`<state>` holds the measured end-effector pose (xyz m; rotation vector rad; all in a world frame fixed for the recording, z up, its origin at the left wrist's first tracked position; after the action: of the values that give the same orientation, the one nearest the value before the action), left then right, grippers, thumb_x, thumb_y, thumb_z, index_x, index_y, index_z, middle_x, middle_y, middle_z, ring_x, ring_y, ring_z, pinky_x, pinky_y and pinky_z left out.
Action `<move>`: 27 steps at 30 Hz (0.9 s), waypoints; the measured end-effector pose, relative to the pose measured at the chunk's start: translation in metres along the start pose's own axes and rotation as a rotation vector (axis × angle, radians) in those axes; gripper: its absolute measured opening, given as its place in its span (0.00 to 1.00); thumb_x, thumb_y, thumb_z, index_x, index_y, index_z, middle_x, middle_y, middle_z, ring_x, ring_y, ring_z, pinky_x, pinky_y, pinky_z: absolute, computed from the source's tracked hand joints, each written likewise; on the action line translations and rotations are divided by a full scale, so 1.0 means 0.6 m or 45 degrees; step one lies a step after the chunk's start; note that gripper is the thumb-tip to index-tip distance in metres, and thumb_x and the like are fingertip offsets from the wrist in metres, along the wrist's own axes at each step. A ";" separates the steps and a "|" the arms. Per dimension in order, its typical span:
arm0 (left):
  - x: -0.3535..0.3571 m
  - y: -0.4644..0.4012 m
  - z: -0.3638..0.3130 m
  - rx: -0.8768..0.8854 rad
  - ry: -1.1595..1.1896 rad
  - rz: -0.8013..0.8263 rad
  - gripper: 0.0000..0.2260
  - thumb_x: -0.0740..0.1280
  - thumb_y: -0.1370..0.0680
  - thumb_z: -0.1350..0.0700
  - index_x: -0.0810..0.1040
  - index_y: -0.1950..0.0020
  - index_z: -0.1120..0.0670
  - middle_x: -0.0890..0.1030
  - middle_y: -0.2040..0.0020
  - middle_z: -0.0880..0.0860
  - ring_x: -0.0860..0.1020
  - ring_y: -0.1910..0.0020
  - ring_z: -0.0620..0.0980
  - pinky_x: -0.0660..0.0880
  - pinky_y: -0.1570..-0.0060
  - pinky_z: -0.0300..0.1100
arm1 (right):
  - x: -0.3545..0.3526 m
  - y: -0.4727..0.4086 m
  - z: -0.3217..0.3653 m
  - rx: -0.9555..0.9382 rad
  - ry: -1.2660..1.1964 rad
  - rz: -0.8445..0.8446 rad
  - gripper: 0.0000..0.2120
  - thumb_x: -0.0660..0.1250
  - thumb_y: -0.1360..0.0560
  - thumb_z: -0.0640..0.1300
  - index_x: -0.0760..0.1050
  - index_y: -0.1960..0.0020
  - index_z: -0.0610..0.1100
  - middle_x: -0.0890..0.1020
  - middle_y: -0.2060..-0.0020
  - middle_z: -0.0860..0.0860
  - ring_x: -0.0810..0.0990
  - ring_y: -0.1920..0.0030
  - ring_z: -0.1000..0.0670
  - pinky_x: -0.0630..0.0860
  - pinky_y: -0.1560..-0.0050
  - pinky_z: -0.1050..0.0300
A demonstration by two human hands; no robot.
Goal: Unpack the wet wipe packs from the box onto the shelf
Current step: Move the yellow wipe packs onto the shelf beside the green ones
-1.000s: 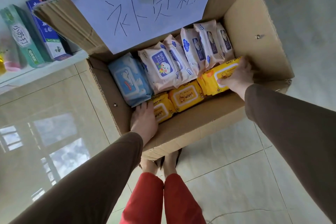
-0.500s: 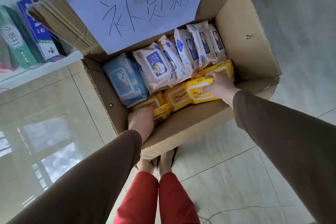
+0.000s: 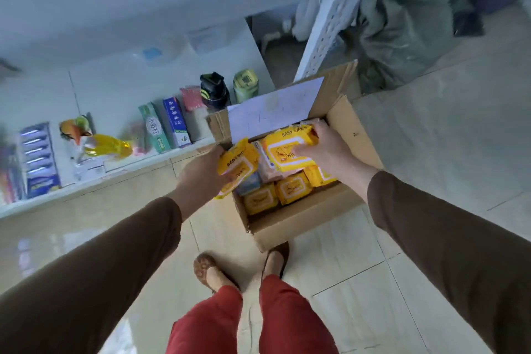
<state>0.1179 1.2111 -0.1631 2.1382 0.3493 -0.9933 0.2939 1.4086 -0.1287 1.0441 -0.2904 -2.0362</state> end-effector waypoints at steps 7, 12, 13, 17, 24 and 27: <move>-0.363 0.201 0.065 0.083 0.100 -0.299 0.13 0.73 0.27 0.49 0.74 0.48 0.49 0.76 0.56 0.49 0.75 0.57 0.54 0.65 0.65 0.45 | -0.027 0.150 0.378 -0.359 -0.183 -0.071 0.12 0.77 0.30 0.48 0.77 0.51 0.49 0.82 0.59 0.55 0.79 0.60 0.54 0.74 0.57 0.57; -0.569 0.311 0.220 0.059 0.173 -0.452 0.14 0.76 0.31 0.50 0.76 0.49 0.47 0.78 0.55 0.50 0.76 0.55 0.54 0.72 0.60 0.47 | 0.051 0.230 0.615 -0.529 -0.270 -0.039 0.11 0.76 0.27 0.42 0.78 0.48 0.44 0.82 0.60 0.55 0.80 0.65 0.64 0.73 0.65 0.71; -0.595 0.322 0.244 0.060 0.165 -0.456 0.13 0.76 0.31 0.50 0.76 0.51 0.48 0.79 0.56 0.50 0.77 0.56 0.54 0.74 0.60 0.48 | 0.068 0.231 0.644 -0.540 -0.280 -0.040 0.11 0.76 0.28 0.42 0.78 0.47 0.43 0.83 0.59 0.54 0.80 0.64 0.63 0.74 0.64 0.71; -0.701 0.351 0.340 0.052 0.084 -0.513 0.12 0.75 0.30 0.50 0.77 0.51 0.49 0.81 0.58 0.50 0.79 0.55 0.55 0.78 0.54 0.51 | 0.148 0.231 0.772 -0.609 -0.302 -0.027 0.14 0.76 0.28 0.42 0.79 0.45 0.42 0.84 0.56 0.53 0.81 0.61 0.61 0.75 0.62 0.72; -0.874 0.331 0.493 -0.006 -0.043 -0.607 0.10 0.74 0.27 0.49 0.77 0.50 0.50 0.81 0.57 0.51 0.78 0.56 0.54 0.78 0.55 0.50 | 0.264 0.172 0.967 -0.715 -0.351 0.005 0.12 0.77 0.29 0.43 0.78 0.49 0.50 0.84 0.56 0.56 0.83 0.57 0.57 0.77 0.56 0.61; -0.936 0.292 0.549 -0.039 -0.081 -0.633 0.09 0.74 0.26 0.49 0.77 0.50 0.49 0.80 0.57 0.50 0.77 0.56 0.54 0.76 0.57 0.49 | 0.297 0.117 1.026 -0.736 -0.380 0.005 0.11 0.77 0.29 0.43 0.78 0.51 0.52 0.84 0.56 0.55 0.83 0.57 0.55 0.79 0.54 0.57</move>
<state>-0.3441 0.8857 0.2050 2.0271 0.8882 -1.3141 -0.1939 1.1378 0.1942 0.3849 0.1457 -2.0856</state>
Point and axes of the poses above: each hand's wrist, its own y-axis away from the middle knuckle, its own x-axis out of the palm, z = x × y, the point moved 9 cm from there along -y, towards the middle knuckle
